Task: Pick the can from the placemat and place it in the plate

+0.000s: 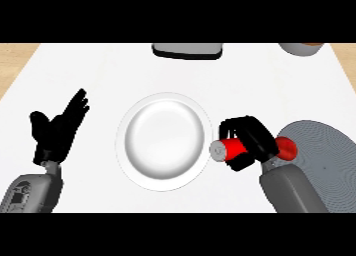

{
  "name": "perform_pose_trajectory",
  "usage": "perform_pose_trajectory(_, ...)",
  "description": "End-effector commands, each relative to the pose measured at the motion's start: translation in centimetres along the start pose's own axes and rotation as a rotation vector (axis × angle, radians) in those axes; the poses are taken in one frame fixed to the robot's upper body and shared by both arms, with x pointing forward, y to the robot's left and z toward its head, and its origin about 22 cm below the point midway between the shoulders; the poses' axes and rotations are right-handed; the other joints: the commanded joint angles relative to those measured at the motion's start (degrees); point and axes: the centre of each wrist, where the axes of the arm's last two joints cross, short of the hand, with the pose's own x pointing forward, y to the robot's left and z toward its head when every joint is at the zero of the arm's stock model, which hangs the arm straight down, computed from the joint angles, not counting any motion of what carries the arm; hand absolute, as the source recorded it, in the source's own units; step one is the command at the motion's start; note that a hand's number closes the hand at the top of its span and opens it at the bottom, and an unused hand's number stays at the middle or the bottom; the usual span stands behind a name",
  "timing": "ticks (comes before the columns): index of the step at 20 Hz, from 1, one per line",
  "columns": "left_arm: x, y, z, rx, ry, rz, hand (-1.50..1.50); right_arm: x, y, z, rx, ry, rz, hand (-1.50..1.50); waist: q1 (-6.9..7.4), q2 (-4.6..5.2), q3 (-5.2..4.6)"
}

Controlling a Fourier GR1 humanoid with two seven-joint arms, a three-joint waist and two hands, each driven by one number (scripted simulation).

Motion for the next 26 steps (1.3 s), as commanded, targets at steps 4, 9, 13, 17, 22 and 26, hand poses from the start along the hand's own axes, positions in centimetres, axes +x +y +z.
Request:
perform_pose_trajectory(4, -0.3, -0.7, 0.0, -0.036, 0.021, -0.005, 0.00, 8.9, -1.5, -4.2, -0.374, 0.043, 0.077, 1.50, 0.30, -0.99, 0.20)
perform_pose_trajectory(9, -0.4, -1.3, -0.2, -0.033, 0.023, 0.004, 0.00, 11.8, -1.4, -4.6, -0.520, 0.189, 0.077, 1.50, 0.15, -0.27, 0.27)
perform_pose_trajectory(13, 0.2, -1.6, -0.5, -0.039, -0.005, -0.003, 0.00, 14.2, -1.0, -5.0, -0.621, 0.307, 0.034, 1.50, 0.94, 0.45, 0.38)
perform_pose_trajectory(17, 0.7, -1.6, -1.0, -0.039, -0.008, 0.002, 0.00, 16.9, -0.2, -5.5, -0.679, 0.410, -0.005, 1.50, 1.07, 1.09, 0.46)
perform_pose_trajectory(22, 0.6, -1.6, -0.8, -0.025, -0.004, -0.014, 0.00, 19.4, 1.0, -6.1, -0.725, 0.545, 0.060, 1.50, 0.38, 1.16, 0.55)
perform_pose_trajectory(26, 1.7, -0.1, -1.1, -0.008, -0.007, -0.013, 0.00, 20.2, 2.5, -6.0, -0.693, 0.580, 0.107, 1.50, -0.44, 1.43, 0.64)
